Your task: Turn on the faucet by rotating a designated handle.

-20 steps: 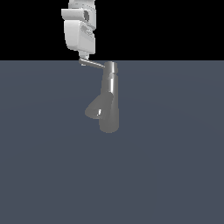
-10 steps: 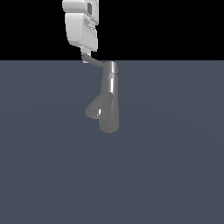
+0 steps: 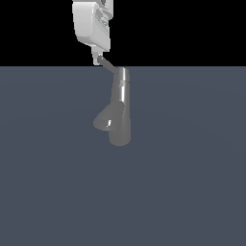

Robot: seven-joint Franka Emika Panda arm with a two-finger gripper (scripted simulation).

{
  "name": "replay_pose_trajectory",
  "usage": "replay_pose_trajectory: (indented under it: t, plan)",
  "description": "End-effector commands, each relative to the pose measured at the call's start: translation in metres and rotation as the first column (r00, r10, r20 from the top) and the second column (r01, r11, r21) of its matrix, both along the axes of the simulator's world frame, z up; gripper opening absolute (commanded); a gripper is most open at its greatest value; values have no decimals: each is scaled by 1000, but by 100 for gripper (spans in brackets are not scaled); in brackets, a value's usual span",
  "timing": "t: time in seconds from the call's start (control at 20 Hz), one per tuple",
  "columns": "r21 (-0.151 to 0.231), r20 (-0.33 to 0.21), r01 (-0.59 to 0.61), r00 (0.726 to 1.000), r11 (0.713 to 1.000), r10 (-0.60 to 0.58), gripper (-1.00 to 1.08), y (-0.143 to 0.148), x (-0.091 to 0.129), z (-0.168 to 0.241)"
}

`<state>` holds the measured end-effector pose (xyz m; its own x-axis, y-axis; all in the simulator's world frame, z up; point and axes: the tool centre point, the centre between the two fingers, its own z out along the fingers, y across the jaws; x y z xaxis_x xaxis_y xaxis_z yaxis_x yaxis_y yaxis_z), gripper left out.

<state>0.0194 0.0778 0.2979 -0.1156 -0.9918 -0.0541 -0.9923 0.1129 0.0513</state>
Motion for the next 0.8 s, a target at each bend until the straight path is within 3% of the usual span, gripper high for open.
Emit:
replay_pose_trajectory:
  t: [0.0, 0.2, 0.3, 0.75]
  plan:
    - [-2, -11, 5, 1000, 1000, -5, -100, -9, -10, 0]
    - [-1, -13, 3, 1000, 1000, -3, -100, -17, -22, 5]
    - [-1, -7, -2, 1000, 1000, 2, -100, -11, -18, 5]
    - [-1, -11, 1, 1000, 1000, -1, -100, -71, -28, 5]
